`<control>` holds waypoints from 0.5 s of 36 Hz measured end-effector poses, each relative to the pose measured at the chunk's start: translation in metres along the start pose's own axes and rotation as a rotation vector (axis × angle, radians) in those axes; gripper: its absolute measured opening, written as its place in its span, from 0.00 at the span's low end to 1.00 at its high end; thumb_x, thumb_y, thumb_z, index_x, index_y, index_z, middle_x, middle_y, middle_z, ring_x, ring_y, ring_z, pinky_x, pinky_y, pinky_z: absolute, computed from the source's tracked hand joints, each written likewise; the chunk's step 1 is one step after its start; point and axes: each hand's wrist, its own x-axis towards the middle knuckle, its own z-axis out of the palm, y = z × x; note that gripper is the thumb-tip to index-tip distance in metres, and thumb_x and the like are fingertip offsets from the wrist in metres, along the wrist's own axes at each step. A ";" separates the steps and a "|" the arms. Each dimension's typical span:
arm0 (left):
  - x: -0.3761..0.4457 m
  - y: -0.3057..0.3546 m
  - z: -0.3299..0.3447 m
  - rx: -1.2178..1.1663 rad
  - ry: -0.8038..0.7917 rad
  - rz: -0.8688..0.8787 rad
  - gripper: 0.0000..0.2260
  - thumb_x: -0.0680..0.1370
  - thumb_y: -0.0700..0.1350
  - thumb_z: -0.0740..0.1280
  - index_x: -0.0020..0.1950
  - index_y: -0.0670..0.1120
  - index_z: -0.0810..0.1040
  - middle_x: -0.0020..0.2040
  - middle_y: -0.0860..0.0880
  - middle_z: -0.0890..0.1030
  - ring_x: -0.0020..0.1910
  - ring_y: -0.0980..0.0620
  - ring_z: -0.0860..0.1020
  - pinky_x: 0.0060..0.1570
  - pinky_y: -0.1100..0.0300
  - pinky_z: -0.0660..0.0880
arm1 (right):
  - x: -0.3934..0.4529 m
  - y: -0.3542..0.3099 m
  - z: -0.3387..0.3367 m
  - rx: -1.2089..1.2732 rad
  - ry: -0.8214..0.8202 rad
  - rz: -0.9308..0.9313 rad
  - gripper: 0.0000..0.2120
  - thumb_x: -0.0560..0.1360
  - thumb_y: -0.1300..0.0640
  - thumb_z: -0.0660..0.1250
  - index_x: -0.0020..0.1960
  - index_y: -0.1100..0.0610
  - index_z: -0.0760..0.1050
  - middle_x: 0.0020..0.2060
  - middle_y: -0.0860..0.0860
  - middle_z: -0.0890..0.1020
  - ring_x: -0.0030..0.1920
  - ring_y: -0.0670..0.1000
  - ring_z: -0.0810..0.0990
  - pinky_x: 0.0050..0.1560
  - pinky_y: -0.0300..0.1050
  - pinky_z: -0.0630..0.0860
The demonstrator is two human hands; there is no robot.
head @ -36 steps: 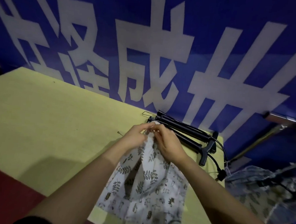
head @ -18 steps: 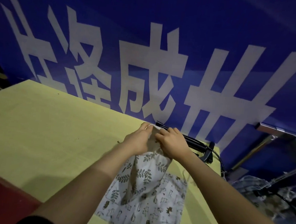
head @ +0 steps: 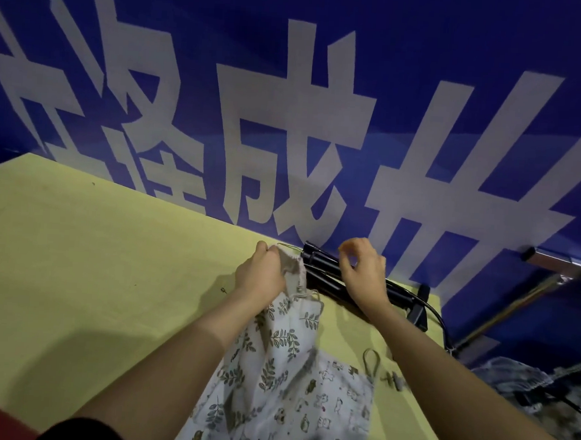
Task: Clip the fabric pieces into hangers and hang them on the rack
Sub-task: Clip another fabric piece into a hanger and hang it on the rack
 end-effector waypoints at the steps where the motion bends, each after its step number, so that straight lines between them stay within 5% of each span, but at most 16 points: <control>1: 0.004 -0.001 0.002 -0.001 0.001 -0.010 0.16 0.76 0.37 0.61 0.64 0.42 0.69 0.60 0.45 0.68 0.48 0.43 0.77 0.40 0.55 0.70 | 0.005 0.007 0.002 -0.060 -0.034 0.024 0.06 0.79 0.58 0.61 0.54 0.56 0.74 0.52 0.51 0.78 0.52 0.51 0.76 0.57 0.46 0.65; 6: 0.024 -0.004 0.011 -0.031 -0.024 -0.022 0.15 0.76 0.38 0.63 0.62 0.42 0.71 0.60 0.44 0.69 0.44 0.46 0.74 0.41 0.56 0.70 | 0.022 0.043 0.021 -0.323 -0.306 0.129 0.11 0.77 0.57 0.62 0.59 0.59 0.72 0.56 0.57 0.78 0.55 0.58 0.76 0.55 0.50 0.69; 11: 0.043 -0.003 0.026 -0.053 -0.062 0.019 0.14 0.77 0.40 0.63 0.63 0.44 0.71 0.60 0.46 0.70 0.44 0.48 0.73 0.40 0.57 0.69 | 0.026 0.074 0.051 -0.577 -0.546 0.162 0.25 0.77 0.48 0.63 0.70 0.57 0.63 0.67 0.57 0.71 0.67 0.59 0.68 0.66 0.52 0.63; 18: 0.057 -0.014 0.044 -0.069 -0.085 0.092 0.17 0.77 0.39 0.61 0.67 0.44 0.69 0.61 0.47 0.70 0.47 0.48 0.75 0.41 0.58 0.70 | 0.029 0.092 0.072 -0.722 -0.574 0.080 0.17 0.78 0.56 0.61 0.66 0.59 0.65 0.63 0.57 0.73 0.64 0.58 0.71 0.63 0.49 0.65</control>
